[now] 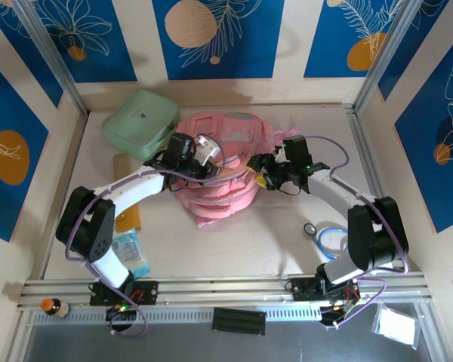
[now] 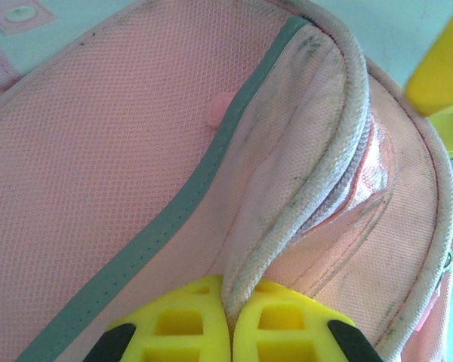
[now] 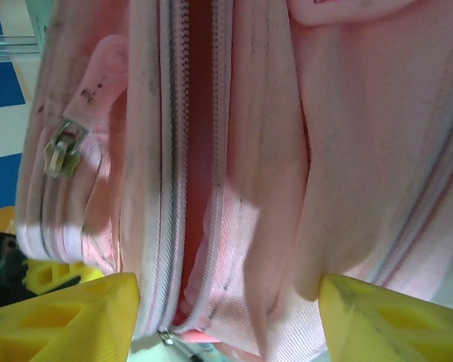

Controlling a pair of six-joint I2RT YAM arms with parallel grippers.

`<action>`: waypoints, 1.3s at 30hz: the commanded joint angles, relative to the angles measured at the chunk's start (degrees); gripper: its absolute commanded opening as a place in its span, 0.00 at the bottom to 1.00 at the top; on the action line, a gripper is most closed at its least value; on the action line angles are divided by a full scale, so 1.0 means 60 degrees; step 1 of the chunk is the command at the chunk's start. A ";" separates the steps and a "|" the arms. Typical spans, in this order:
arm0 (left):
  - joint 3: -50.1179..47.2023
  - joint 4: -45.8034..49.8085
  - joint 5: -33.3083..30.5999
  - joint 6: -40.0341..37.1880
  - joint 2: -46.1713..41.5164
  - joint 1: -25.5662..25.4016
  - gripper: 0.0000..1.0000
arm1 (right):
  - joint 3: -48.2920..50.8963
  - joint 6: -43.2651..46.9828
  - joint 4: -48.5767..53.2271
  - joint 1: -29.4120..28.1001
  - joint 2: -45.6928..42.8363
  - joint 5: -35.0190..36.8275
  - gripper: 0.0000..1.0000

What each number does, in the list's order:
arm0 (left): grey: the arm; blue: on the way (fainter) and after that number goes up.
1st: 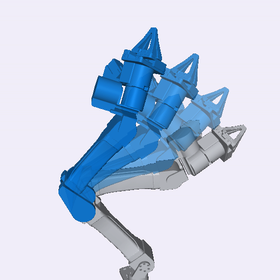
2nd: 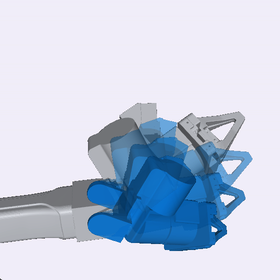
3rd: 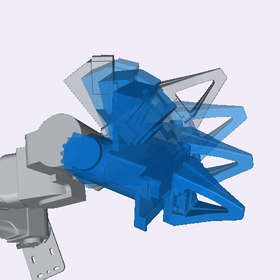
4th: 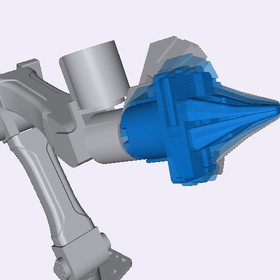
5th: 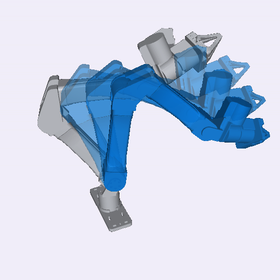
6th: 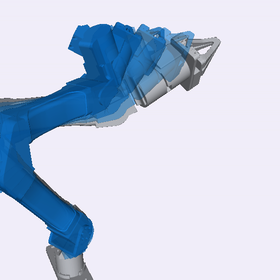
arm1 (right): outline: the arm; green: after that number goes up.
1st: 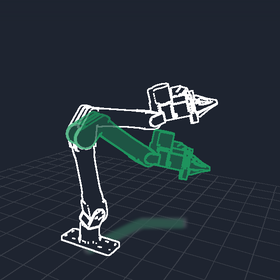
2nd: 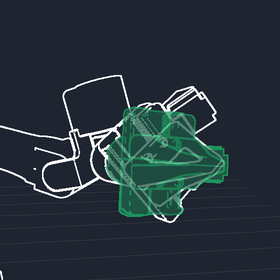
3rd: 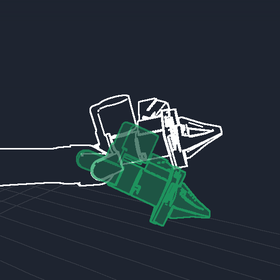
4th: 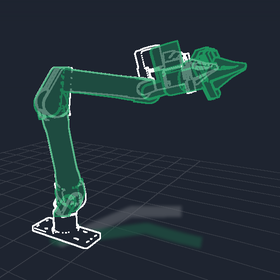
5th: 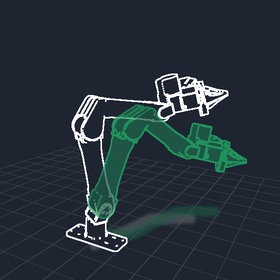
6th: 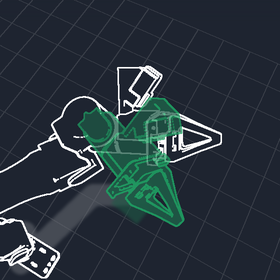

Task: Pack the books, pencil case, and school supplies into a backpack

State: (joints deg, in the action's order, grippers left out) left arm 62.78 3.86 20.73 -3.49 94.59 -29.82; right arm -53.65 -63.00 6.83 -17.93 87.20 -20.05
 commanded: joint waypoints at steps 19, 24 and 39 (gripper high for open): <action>-0.0097 -0.0370 -0.0139 -0.0107 -0.0358 -0.0126 0.08 | -0.0469 -0.0964 -0.0777 -0.0138 -0.0174 -0.0586 0.66; -0.0093 -0.0314 -0.0105 -0.0121 -0.0392 -0.0127 0.09 | -0.0854 -0.1070 -0.0641 -0.0408 0.0285 -0.0547 0.67; -0.0243 0.0110 0.0169 -0.0327 -0.0649 -0.0214 0.20 | -0.1793 -0.1463 -0.0272 -0.0757 0.1178 -0.0595 0.65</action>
State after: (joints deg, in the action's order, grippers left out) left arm 61.78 3.97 19.90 -5.02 93.62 -30.46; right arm -60.95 -70.43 3.68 -21.76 92.88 -22.55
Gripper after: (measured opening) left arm 0.183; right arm 0.646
